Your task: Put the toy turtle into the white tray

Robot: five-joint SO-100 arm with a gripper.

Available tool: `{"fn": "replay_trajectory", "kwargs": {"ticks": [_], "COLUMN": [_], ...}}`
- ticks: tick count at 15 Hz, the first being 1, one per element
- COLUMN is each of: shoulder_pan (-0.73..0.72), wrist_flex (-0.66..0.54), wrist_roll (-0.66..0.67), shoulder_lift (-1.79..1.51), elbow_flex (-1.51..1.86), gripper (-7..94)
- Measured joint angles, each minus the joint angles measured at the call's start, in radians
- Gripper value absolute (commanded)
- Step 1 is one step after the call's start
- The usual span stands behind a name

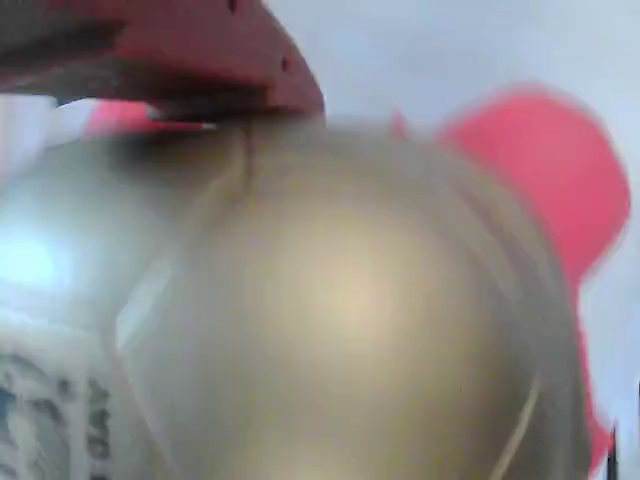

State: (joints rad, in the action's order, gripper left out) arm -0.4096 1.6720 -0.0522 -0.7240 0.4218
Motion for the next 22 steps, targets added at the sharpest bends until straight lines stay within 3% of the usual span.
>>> {"fn": "replay_trajectory", "kwargs": {"ticks": [4, 5, 6, 7, 8, 12, 15, 19, 22], "shoulder_pan": [0.003, 0.0, 0.002, 0.003, 0.005, 0.034, 0.074, 0.196, 0.302], "wrist_flex": [-0.021, -0.018, -0.02, -0.025, -0.025, -0.091, -0.295, -0.71, -0.831], "wrist_roll": [0.002, 0.002, 0.002, -0.002, -0.017, -0.086, -0.124, -0.12, -0.055], "shoulder_lift": [0.0, 0.0, 0.0, -0.005, -0.028, -0.328, -0.716, -1.361, -1.769], "elbow_flex": [0.026, 0.026, 0.026, 0.026, 0.026, 0.224, 0.649, 1.531, 2.083], "gripper": [67, 61, 46, 13, 0, 0, 0, 0, 0]}}
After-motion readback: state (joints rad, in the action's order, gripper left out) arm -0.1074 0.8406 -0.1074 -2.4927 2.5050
